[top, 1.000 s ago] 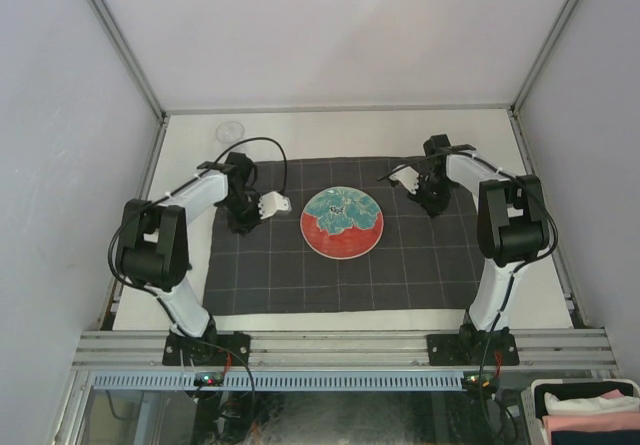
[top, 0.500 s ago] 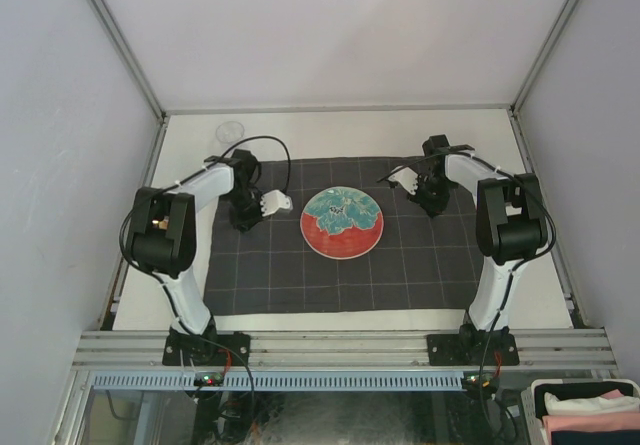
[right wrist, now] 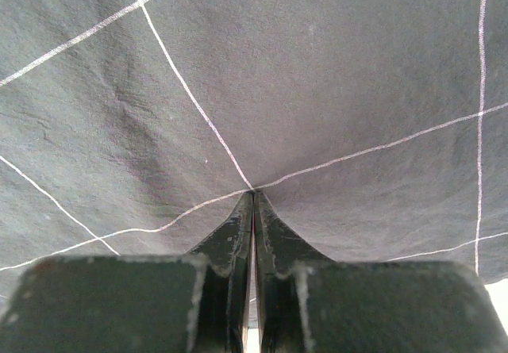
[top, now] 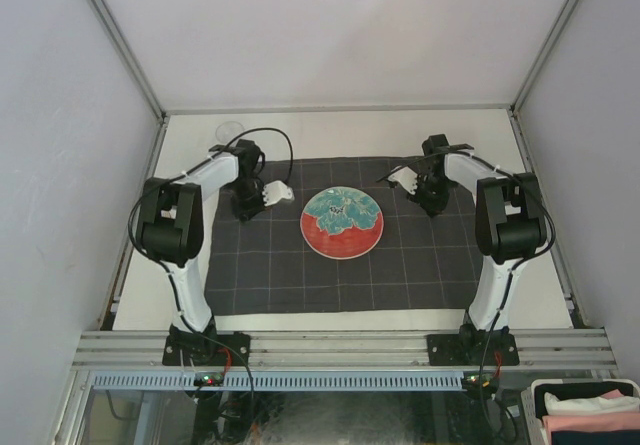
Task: Set the dinner table for one person
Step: Adjust the napkin at the center of the board.
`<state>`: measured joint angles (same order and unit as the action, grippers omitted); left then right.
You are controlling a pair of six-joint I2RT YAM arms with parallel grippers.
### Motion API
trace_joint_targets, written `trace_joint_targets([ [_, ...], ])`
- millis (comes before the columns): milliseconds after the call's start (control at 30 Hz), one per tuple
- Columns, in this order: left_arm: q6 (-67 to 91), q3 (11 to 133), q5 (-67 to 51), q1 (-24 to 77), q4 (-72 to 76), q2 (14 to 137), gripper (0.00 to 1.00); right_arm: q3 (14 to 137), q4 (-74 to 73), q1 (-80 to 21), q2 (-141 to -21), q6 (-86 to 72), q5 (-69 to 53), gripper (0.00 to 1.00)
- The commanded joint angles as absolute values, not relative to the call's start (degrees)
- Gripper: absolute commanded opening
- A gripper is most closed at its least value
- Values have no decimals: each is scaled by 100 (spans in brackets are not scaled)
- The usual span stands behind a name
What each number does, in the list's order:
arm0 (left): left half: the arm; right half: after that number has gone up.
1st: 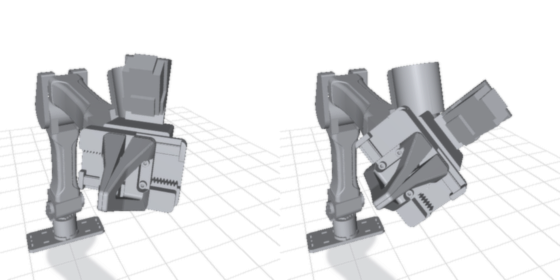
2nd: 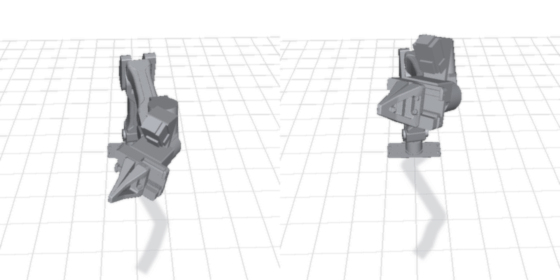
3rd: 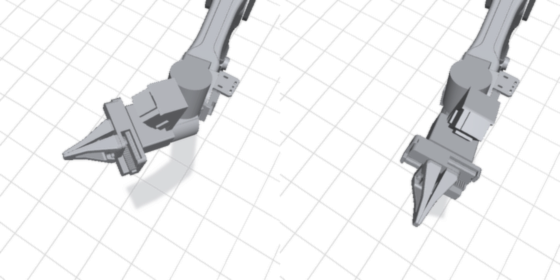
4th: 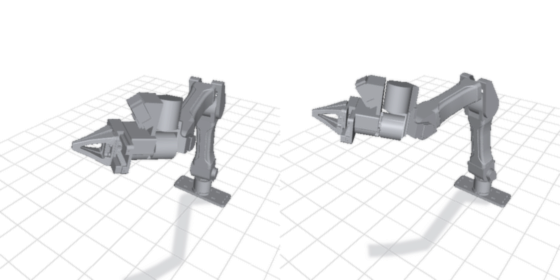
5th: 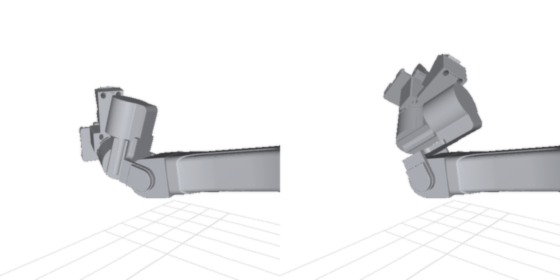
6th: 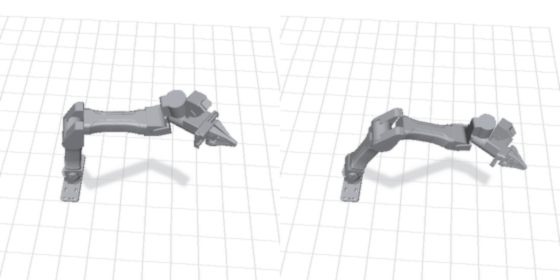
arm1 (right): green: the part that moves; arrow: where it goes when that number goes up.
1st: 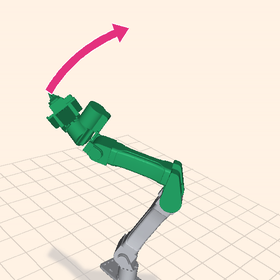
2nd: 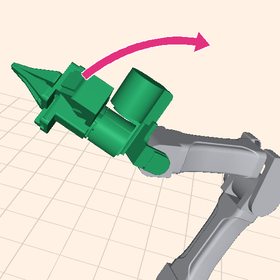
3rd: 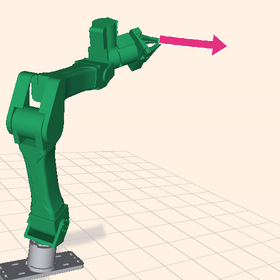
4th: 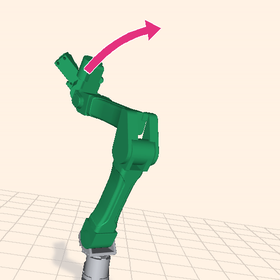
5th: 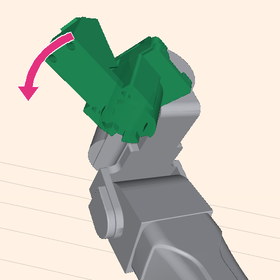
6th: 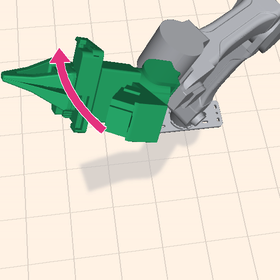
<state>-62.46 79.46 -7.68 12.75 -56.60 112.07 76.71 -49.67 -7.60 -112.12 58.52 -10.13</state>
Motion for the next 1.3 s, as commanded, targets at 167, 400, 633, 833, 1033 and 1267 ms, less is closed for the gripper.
trace_joint_targets([
  [167,-6022,8325,-520,1391,-5732,11324,0,7484,-4333,-844,-11698,6138,-922,0],
  [400,-6115,8704,-427,1406,-6009,11561,0,7480,-4267,-827,-11744,6138,-972,0],
  [633,-6219,9195,-396,1405,-6393,11879,0,7473,-4287,-757,-11709,6144,-1009,0],
  [833,-6226,9462,-411,1405,-6439,12019,0,7471,-4306,-738,-11675,6138,-1023,0],
  [1033,-6206,9542,-532,1423,-6317,12064,0,7473,-4314,-734,-11636,6127,-1056,0],
  [1267,-6293,9763,-390,1421,-6386,12196,0,7418,-4413,-730,-11603,6064,-1120,0],
])
